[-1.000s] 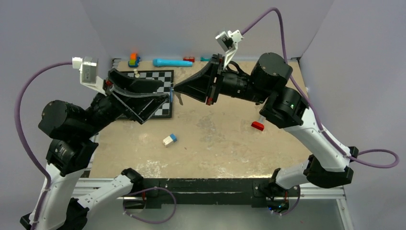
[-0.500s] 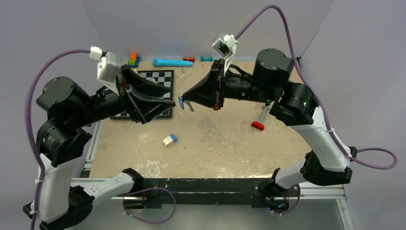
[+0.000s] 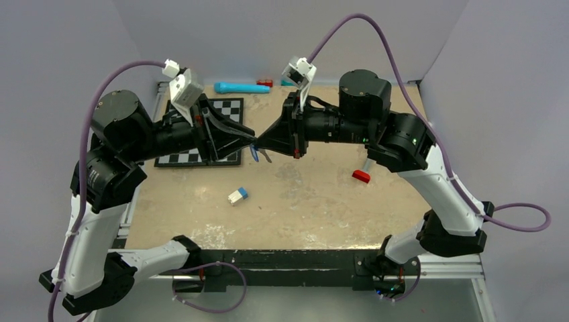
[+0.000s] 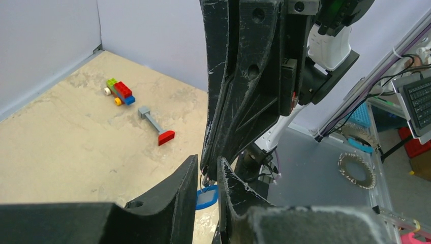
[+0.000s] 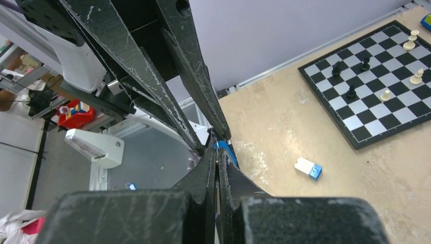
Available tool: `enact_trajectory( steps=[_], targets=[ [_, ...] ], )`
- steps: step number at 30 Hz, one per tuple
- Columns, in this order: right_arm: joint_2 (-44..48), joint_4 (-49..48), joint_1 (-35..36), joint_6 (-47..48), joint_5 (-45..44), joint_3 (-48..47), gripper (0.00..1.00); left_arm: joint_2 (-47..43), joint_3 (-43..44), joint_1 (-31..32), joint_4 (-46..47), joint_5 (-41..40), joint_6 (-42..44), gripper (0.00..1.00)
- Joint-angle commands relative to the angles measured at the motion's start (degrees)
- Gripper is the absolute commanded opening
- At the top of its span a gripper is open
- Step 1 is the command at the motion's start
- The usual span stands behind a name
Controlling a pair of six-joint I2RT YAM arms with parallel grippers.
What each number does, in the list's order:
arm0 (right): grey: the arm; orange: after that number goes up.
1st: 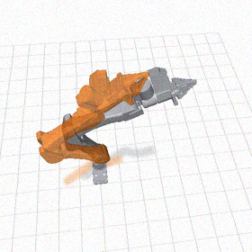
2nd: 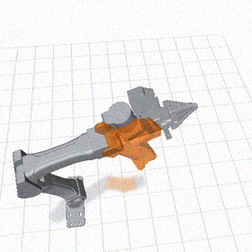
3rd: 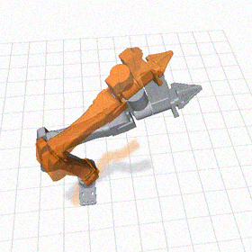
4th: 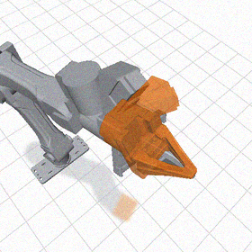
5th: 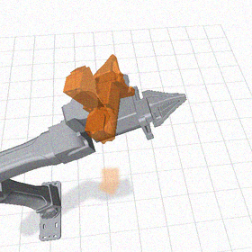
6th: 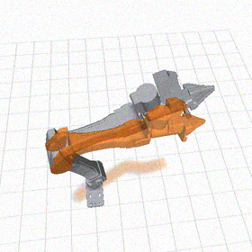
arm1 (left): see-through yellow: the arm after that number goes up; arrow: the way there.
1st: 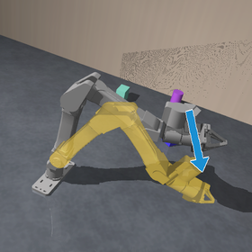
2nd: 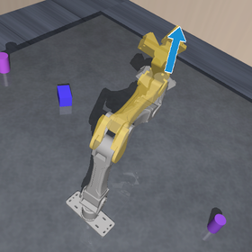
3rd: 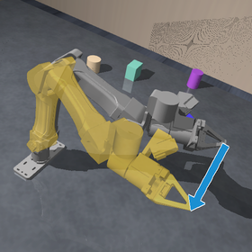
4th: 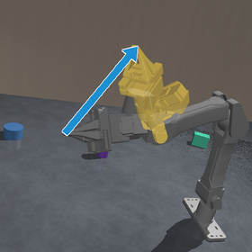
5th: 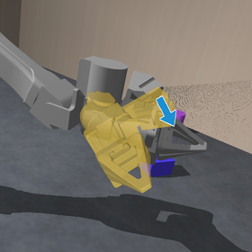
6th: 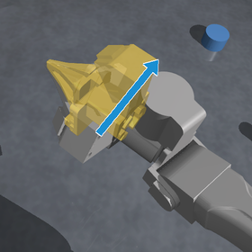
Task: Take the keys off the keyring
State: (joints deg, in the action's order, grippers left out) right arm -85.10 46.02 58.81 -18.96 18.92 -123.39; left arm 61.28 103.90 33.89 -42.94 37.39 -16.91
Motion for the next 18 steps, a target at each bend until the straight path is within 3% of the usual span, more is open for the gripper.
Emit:
enact_trajectory(
  steps=[1,4,9,18],
  targets=[
    [1.0,-0.4,0.0,1.0,-0.1,-2.4,0.00,-0.4,0.3,0.0,-2.2,0.7,3.0,0.25],
    [1.0,-0.2,0.1,1.1,0.1,-2.5,0.00,-0.6,0.2,0.0,-3.1,1.0,3.8,0.28],
    [0.6,-0.2,0.1,1.0,0.3,-3.0,0.00,-0.4,0.3,0.0,-4.3,1.9,4.6,0.25],
    [-0.3,0.2,0.0,0.9,2.3,-4.1,0.00,-0.4,0.4,0.0,-3.4,3.4,4.2,0.11]
  ],
)
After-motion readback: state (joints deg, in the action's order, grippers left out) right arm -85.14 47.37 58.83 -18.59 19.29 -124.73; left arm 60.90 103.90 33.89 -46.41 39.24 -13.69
